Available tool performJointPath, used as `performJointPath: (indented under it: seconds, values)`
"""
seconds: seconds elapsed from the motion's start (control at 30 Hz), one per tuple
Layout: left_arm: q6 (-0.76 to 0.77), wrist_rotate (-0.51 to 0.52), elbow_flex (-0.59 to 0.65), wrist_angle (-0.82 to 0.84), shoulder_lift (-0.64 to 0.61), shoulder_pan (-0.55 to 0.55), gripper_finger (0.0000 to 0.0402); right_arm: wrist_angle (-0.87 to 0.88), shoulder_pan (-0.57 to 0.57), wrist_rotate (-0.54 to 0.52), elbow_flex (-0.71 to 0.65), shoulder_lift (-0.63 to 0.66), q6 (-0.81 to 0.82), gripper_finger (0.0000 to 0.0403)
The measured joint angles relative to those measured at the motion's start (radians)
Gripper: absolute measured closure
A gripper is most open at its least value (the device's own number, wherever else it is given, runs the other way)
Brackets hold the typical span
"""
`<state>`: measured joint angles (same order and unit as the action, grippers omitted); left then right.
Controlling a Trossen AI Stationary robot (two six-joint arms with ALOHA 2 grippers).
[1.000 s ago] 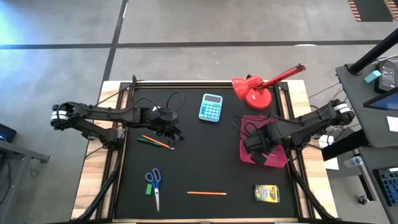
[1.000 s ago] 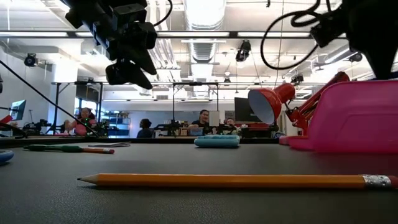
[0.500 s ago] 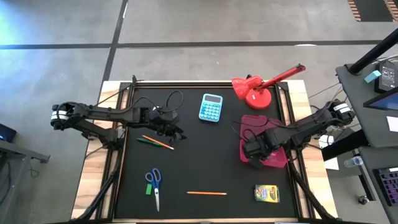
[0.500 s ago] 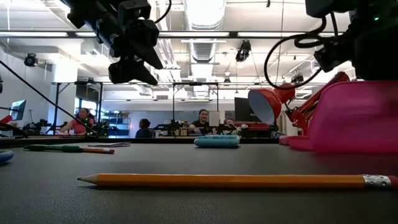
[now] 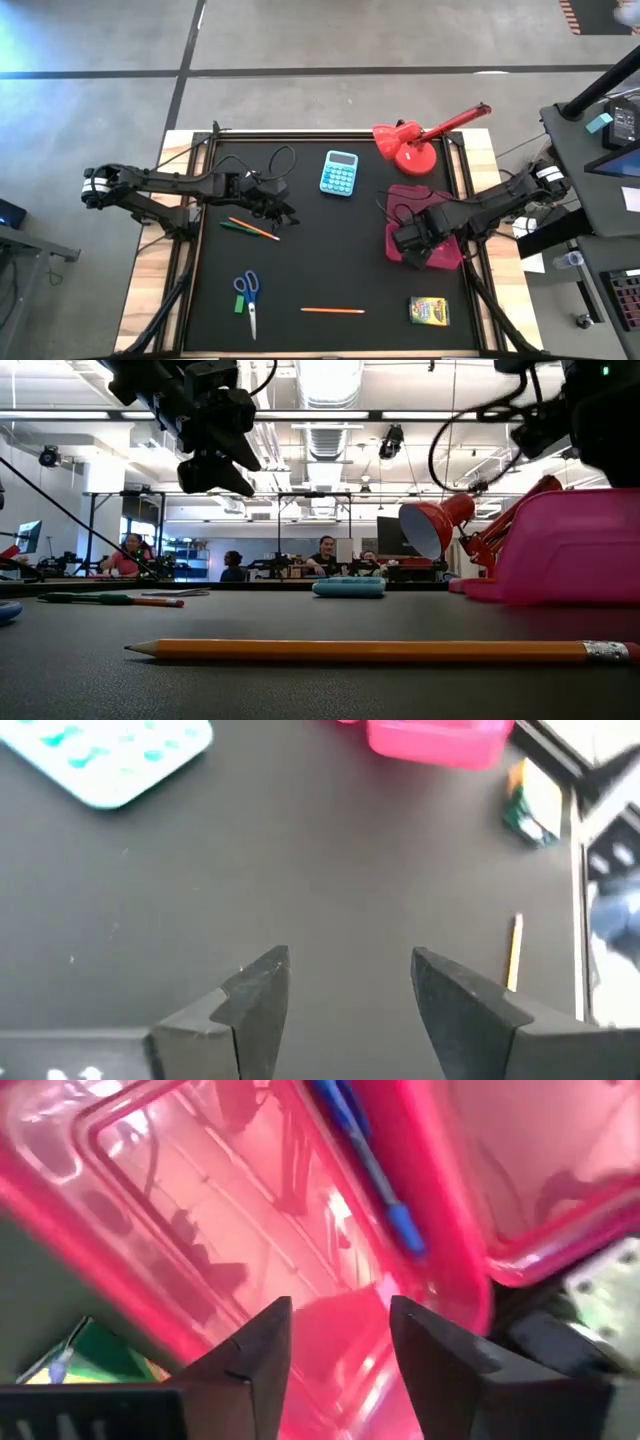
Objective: Pack school essentials
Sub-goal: Put the top orange pencil into the red supply box
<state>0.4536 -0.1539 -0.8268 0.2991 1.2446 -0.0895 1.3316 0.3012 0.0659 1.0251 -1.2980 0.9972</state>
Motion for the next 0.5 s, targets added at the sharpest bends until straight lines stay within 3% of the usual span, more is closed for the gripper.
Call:
performJointPath:
  seconds: [0.2,0.33,0.5]
  values:
    - [-0.135,-0.047,0.0,0.161,0.0,0.001,0.0208,0.047,0.0,-0.176,0.175,0.0,0.094,0.0228]
    - [-0.208,0.008,0.004,0.356,0.0,0.006,0.0208,-0.043,0.0,-0.345,0.274,-0.006,0.129,0.0227]
    - [-0.405,0.039,0.031,0.47,0.0,0.009,0.0208,-0.223,0.0,-0.484,0.345,-0.042,0.017,0.0227]
